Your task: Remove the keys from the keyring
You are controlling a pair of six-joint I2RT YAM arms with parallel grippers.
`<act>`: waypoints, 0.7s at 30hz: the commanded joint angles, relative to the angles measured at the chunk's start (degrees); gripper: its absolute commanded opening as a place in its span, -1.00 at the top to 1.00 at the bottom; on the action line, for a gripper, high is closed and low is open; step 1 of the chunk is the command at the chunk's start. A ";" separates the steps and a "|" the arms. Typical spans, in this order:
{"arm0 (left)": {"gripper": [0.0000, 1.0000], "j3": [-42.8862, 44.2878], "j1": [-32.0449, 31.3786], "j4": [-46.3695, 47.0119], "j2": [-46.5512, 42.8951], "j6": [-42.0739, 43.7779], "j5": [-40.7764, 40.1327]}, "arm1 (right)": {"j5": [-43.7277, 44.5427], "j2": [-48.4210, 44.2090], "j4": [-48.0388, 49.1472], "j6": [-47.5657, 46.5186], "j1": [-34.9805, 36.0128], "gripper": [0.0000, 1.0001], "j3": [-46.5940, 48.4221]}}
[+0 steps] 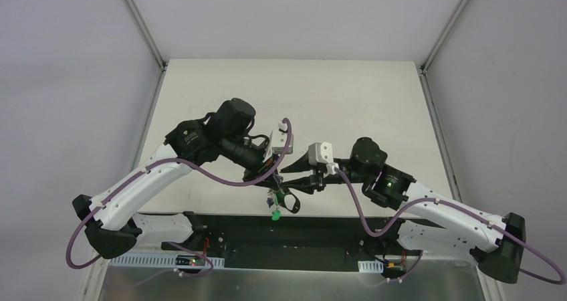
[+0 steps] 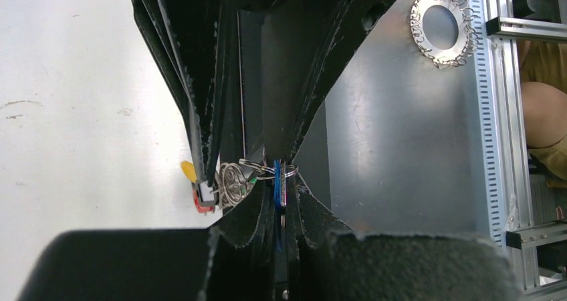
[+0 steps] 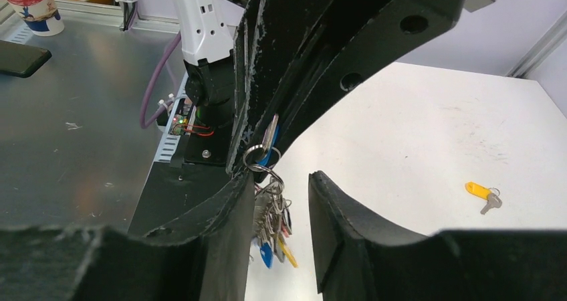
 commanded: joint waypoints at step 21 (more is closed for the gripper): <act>1.00 3.12 -0.38 -1.10 0.73 10.33 -10.87 | 8.71 -5.49 11.06 11.61 0.04 1.00 -4.82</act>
